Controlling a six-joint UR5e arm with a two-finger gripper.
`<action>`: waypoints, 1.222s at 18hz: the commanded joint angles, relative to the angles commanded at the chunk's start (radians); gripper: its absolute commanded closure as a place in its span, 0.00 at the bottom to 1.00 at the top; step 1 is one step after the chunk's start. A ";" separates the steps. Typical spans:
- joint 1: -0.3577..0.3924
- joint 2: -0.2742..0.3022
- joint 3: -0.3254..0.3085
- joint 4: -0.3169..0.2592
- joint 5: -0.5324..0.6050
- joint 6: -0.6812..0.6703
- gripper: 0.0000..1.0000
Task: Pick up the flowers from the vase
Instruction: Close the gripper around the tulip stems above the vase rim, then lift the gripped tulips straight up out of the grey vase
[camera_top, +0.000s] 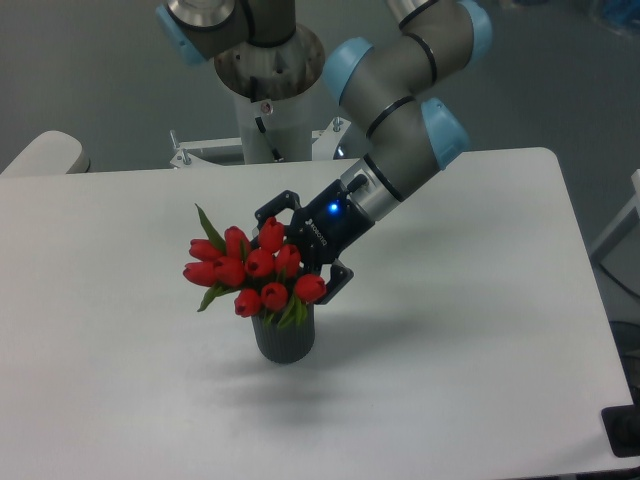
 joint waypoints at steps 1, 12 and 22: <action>0.000 0.000 0.000 0.000 -0.003 0.000 0.04; 0.009 -0.012 0.011 0.000 -0.028 -0.003 0.52; 0.026 -0.006 0.003 -0.002 -0.057 -0.018 0.59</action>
